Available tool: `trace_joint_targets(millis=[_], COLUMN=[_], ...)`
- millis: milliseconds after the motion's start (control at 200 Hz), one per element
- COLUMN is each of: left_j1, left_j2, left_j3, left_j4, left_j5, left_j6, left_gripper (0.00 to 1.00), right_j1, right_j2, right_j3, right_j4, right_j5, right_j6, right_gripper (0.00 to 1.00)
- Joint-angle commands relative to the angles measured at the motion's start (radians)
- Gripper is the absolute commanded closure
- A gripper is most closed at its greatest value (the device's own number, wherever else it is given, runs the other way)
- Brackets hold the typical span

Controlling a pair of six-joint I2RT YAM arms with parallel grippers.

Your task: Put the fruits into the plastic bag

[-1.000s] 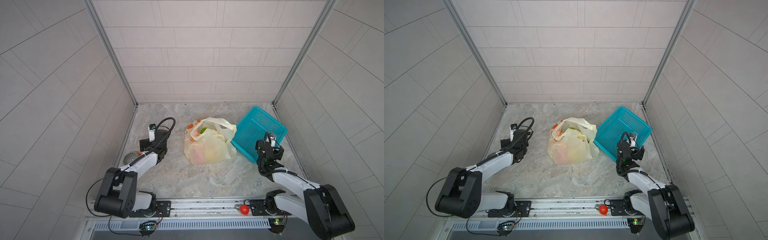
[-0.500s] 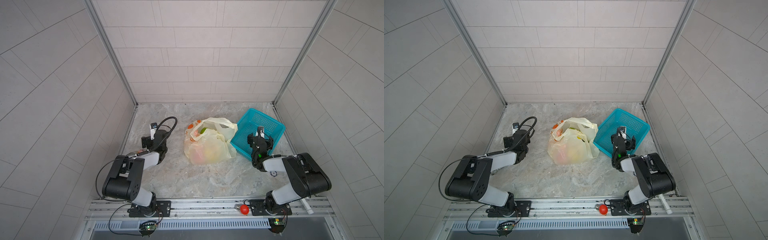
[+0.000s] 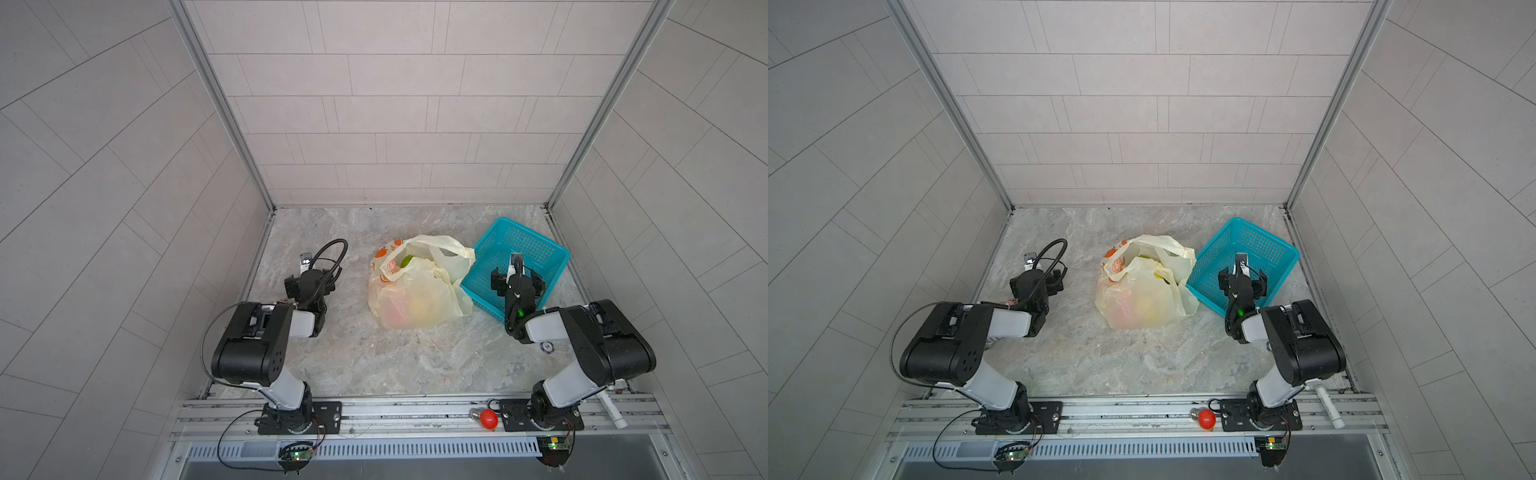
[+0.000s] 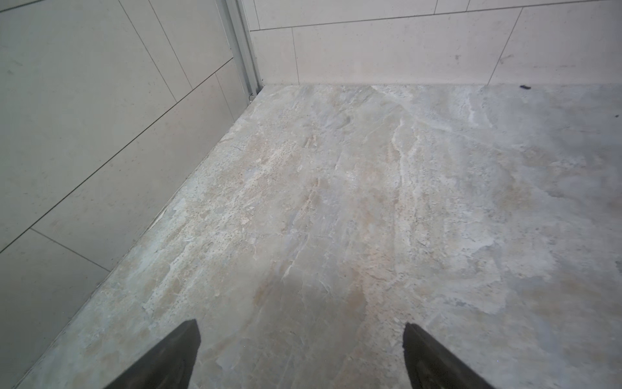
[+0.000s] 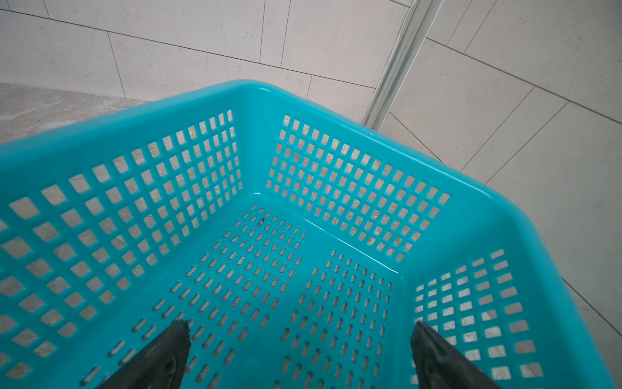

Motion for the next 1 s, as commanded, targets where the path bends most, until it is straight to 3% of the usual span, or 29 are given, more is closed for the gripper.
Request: trace_joint_targets(millis=[0, 185, 315, 746, 996], left_j1=[0.009, 0.008, 0.008, 0.006, 0.004], left_j2=[0.003, 0.006, 0.007, 0.002, 0.001], left_j3=[-0.008, -0.008, -0.006, -0.009, -0.013], left_j4=[0.061, 0.064, 0.062, 0.062, 0.070], left_j5=[0.026, 0.026, 0.025, 0.023, 0.019], left_j6=[0.001, 0.005, 0.005, 0.008, 0.010], left_gripper=[0.00, 0.00, 0.00, 0.01, 0.34], right_j1=[-0.007, -0.023, -0.092, -0.110, -0.110], right_j2=[0.009, 0.015, 0.012, 0.006, 0.006], right_j3=[-0.003, -0.003, 0.011, -0.001, -0.001], right_j4=[0.017, 0.026, -0.011, 0.009, 0.009], right_j5=[-0.010, -0.049, -0.206, -0.245, -0.244], right_j6=[-0.012, -0.011, 0.012, 0.027, 0.027], right_gripper=[0.01, 0.01, 0.01, 0.01, 0.01])
